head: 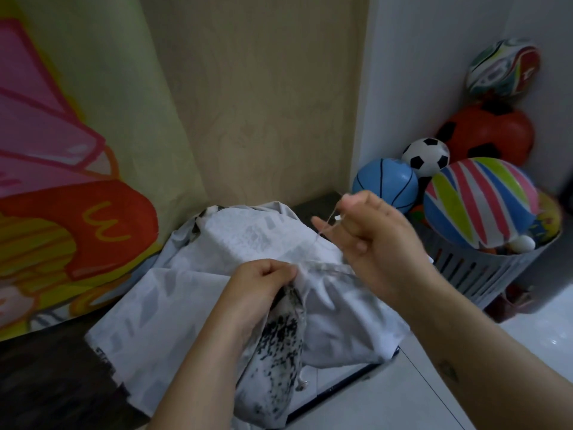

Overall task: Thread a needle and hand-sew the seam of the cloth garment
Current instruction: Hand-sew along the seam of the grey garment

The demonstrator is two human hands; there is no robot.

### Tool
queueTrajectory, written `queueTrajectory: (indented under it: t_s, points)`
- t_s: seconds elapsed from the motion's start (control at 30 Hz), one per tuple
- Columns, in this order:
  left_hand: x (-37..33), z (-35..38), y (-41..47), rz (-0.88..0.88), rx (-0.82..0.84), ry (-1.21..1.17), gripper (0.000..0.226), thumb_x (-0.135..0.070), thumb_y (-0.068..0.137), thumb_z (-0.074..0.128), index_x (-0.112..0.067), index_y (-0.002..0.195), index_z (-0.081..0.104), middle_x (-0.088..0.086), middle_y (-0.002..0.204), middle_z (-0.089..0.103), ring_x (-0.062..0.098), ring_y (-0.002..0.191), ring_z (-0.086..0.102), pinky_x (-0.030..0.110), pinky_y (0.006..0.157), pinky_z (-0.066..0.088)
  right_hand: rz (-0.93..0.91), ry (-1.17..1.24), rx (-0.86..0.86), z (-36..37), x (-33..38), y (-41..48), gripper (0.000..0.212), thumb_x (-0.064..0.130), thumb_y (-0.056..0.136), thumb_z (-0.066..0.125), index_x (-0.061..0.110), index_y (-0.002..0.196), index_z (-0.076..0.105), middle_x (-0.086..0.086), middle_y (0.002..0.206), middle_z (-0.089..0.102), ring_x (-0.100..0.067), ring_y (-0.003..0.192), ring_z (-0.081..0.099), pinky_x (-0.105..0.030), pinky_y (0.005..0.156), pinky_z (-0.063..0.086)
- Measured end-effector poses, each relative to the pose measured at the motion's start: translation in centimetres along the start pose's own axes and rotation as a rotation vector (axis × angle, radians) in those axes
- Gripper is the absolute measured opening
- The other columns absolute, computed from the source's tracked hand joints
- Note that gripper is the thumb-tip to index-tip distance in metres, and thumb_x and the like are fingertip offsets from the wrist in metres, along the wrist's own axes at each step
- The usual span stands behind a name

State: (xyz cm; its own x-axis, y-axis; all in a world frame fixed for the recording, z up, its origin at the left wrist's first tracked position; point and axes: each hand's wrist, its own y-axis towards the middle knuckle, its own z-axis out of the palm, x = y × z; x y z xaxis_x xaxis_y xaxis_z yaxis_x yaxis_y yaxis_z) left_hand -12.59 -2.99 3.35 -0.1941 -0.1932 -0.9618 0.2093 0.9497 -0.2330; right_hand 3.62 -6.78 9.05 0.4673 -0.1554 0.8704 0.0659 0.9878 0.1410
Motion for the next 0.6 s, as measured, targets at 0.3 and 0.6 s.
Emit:
queueTrajectory:
  t_s: [0.3,0.6]
  points:
    - [0.0,-0.1,0.3,0.019,-0.073,0.006,0.014,-0.025,0.088,0.066,-0.019,0.077,0.073,0.001,0.082,0.075,0.02,0.09,0.07,0.041,0.091,0.053,0.735,-0.906,0.51,-3.3,1.1,-0.4,0.015,0.025,0.089,0.061,0.01,0.089,0.065,-0.001,0.068,0.052,-0.011,0.059,0.054,-0.03,0.065,0.059]
    - [-0.3,0.3,-0.1,0.061,0.006,0.015,0.012,-0.026,0.087,0.067,-0.016,0.085,0.074,0.005,0.086,0.075,0.025,0.092,0.069,0.047,0.095,0.051,0.107,-1.262,0.089,-0.7,-2.0,-0.3,0.017,0.041,0.079,0.071,0.028,0.083,0.061,0.012,0.045,0.045,0.004,0.043,0.045,-0.01,0.043,0.031]
